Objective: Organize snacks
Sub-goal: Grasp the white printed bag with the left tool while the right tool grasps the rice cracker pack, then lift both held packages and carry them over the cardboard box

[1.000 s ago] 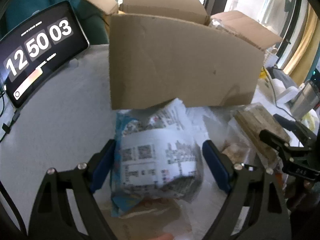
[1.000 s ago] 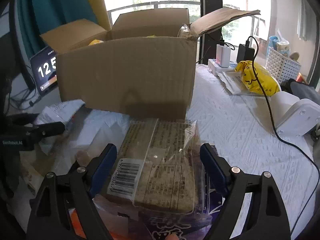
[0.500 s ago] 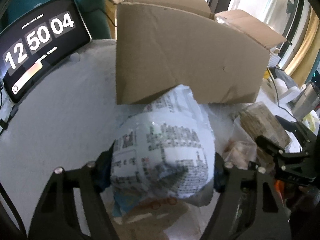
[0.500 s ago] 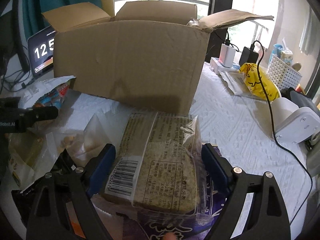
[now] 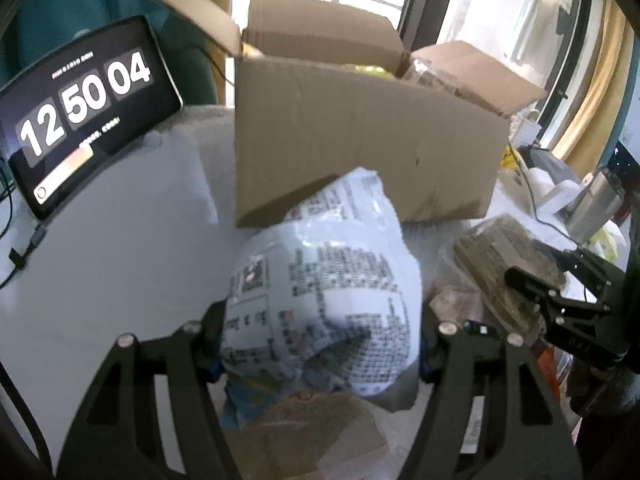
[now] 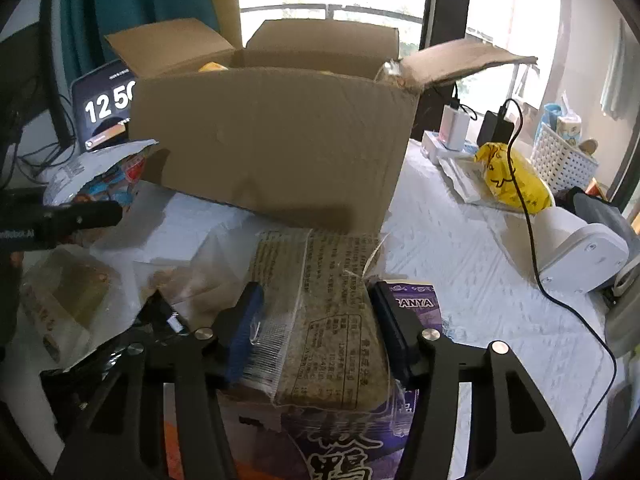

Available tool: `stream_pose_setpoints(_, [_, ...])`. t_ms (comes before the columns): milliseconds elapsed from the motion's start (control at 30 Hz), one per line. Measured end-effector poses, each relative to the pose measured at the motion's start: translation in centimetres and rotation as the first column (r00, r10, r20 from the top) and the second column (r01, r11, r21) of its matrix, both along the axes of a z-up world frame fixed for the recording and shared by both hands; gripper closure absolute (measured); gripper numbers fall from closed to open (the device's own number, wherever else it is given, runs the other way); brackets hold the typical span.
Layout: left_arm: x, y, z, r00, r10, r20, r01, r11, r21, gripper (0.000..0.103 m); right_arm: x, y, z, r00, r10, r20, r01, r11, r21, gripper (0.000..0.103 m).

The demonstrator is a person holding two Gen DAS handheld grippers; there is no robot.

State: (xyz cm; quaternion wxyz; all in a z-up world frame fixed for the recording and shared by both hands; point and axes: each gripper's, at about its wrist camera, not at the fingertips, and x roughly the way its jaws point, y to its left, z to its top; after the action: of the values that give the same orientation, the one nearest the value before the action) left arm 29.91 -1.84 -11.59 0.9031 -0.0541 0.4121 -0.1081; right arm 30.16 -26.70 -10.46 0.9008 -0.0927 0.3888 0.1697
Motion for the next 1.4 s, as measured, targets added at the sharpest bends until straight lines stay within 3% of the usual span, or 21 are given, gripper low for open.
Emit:
stream_pose_setpoints(733, [-2.6,0.4,5.3,0.992,0.009,0.130,-0.009,1.000,-0.002,0.035,-1.8,-1.6,6.6,0.991,-0.006,0.132,-0.005,0.996,0.087,0.046])
stream_pose_setpoints(1400, [-1.1,-0.7,10.2,0.972,0.006,0.236,-0.015,0.999,0.034,0.035,-0.3,-3.9,11.4,0.971,-0.025,0.238,-0.010,0.989,0.145,0.046])
